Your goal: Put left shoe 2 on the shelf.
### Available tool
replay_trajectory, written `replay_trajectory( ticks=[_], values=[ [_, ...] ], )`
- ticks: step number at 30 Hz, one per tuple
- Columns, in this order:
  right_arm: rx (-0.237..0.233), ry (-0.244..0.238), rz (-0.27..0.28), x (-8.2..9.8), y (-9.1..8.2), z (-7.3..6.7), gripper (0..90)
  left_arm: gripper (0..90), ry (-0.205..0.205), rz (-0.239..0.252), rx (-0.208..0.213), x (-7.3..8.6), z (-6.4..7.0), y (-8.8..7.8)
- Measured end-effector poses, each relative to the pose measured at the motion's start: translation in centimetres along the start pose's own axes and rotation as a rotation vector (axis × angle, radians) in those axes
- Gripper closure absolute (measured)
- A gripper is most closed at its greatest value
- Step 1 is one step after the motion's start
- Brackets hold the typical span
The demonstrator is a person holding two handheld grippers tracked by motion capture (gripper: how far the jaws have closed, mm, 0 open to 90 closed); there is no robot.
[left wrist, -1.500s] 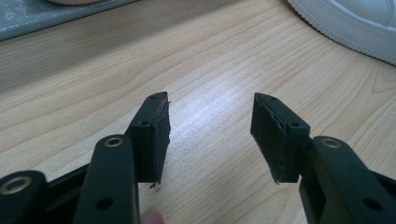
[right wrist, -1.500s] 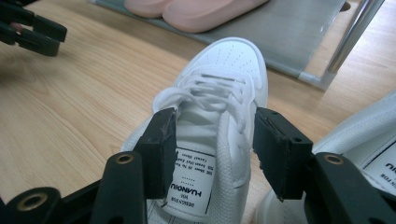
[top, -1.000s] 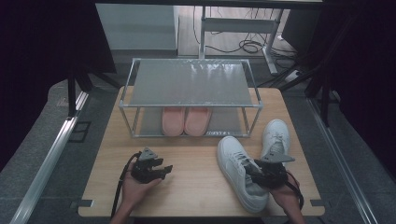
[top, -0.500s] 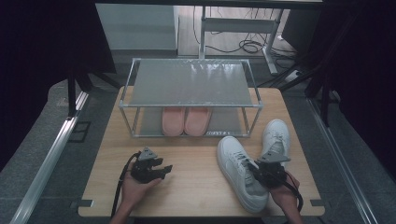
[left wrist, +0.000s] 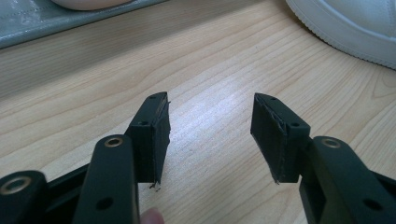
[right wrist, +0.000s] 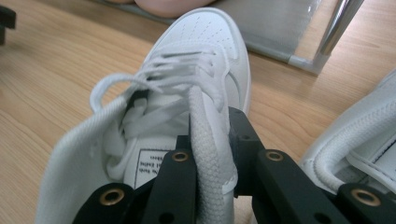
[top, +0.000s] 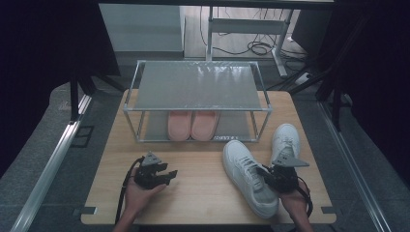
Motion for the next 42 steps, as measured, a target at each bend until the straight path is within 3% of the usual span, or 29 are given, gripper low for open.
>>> replay_trajectory(
  ticks=[8, 23, 33, 42],
  values=[
    [-0.040, 0.034, 0.026, -0.3, -0.4, -0.2, 82.5, 47.7, -0.001, -0.001, -0.001, 0.0, 0.0, 0.0],
    [-0.183, 0.153, 0.144, -1.8, -2.0, -0.7, 82.5, 47.8, -0.005, 0.005, -0.009, 0.0, -0.2, -0.1],
    [-0.228, 0.202, 0.214, -2.9, -3.1, -0.8, 82.4, 47.8, -0.005, -0.001, -0.006, 0.0, -0.2, 0.0],
    [-0.298, 0.265, 0.265, -4.1, -4.2, -1.1, 82.4, 47.8, -0.008, 0.004, -0.008, 0.0, -0.3, -0.1]
  ],
)
Point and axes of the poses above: each handheld gripper's, and its own axes: y roughly forward along the jaws, x roughly out of its underside, z roughly to its right, the point moved 9 cm from there along y, roughly forward along the jaws, and after that the axes turned 14 degrees about y, right-handed, at the moved point
